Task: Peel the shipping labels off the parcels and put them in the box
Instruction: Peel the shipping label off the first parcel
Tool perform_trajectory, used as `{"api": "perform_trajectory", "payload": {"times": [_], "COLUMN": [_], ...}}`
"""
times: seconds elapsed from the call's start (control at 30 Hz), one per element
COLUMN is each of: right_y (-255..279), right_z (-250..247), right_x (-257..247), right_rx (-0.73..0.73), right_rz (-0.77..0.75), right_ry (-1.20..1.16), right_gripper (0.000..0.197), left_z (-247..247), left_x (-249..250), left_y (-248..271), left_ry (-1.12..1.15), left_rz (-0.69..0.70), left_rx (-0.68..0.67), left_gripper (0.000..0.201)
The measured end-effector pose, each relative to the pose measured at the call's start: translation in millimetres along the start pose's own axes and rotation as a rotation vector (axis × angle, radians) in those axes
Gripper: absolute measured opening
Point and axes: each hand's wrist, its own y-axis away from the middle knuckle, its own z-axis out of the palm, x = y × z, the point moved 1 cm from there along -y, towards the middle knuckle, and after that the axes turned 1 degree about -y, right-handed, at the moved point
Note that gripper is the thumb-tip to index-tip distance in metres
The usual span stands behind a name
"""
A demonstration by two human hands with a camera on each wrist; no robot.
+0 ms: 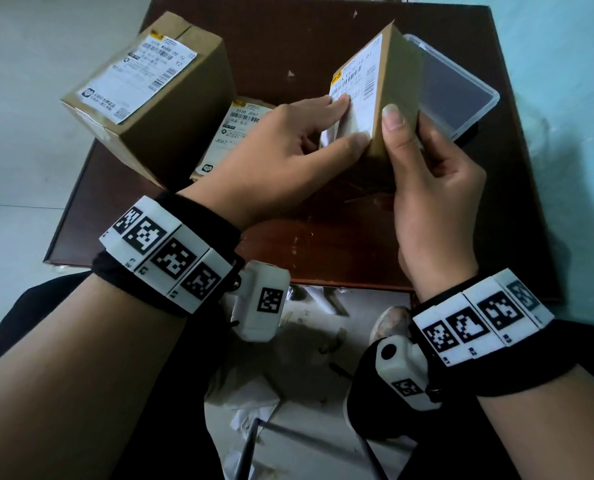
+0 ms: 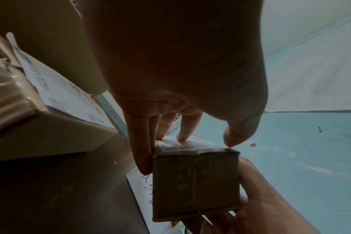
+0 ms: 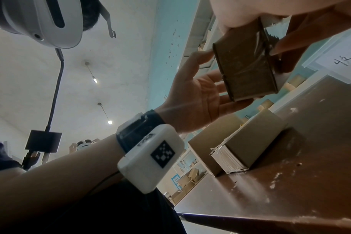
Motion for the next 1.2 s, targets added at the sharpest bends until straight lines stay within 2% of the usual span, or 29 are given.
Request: {"api": "perform_trajectory", "payload": {"times": [0.2, 0.33, 0.5, 0.63, 0.77, 0.87, 0.97, 1.07, 1.2], "right_y": [0.1, -0.5, -0.8, -0.9, -1.6, -1.7, -1.7, -1.8, -1.2], "right_z": [-0.7, -1.3, -2.7, -2.7, -3.2, -3.7, -3.8, -3.5, -3.4], "right_x": [2.0, 2.5, 4.3, 5.6, 6.2, 6.8, 7.2, 6.7, 5.9], "right_rx": [-0.011, -0.001, -0.028, -0.023, -0.027, -0.027, -0.027, -0.028, -0.028], "right_rz": [0.0, -0.003, -0.004, -0.002, -0.011, -0.02, -0.019, -0.022, -0.011], "right_ry": [-0.009, 0.006, 0.009, 0.018, 0.016, 0.027, 0.043, 0.044, 0.042], "right_gripper": [0.037, 0.036, 0.038, 0.039, 0.04, 0.042, 0.042, 0.04, 0.039], "left_z": [-0.4, 0.5, 0.7, 0.0, -0.7, -0.5, 0.1, -1.6, -0.7], "left_x": [-1.2, -4.2, 0.2, -2.5, 0.1, 0.5, 1.0, 2.8, 1.1], "left_y": [-3.5, -2.6, -1.7, -2.6, -2.1, 0.2, 0.3, 1.1, 0.2], "left_ry": [-0.011, -0.042, 0.007, -0.057, -0.031, -0.042, -0.039, -0.024, -0.012], "left_rz": [0.014, 0.024, 0.052, 0.026, 0.017, -0.018, 0.012, 0.001, 0.025], "left_rx": [0.023, 0.018, 0.039, 0.007, 0.023, 0.04, 0.023, 0.036, -0.002], "left_gripper": [0.054, 0.065, 0.047, 0.065, 0.055, 0.061, 0.049, 0.057, 0.049]}}
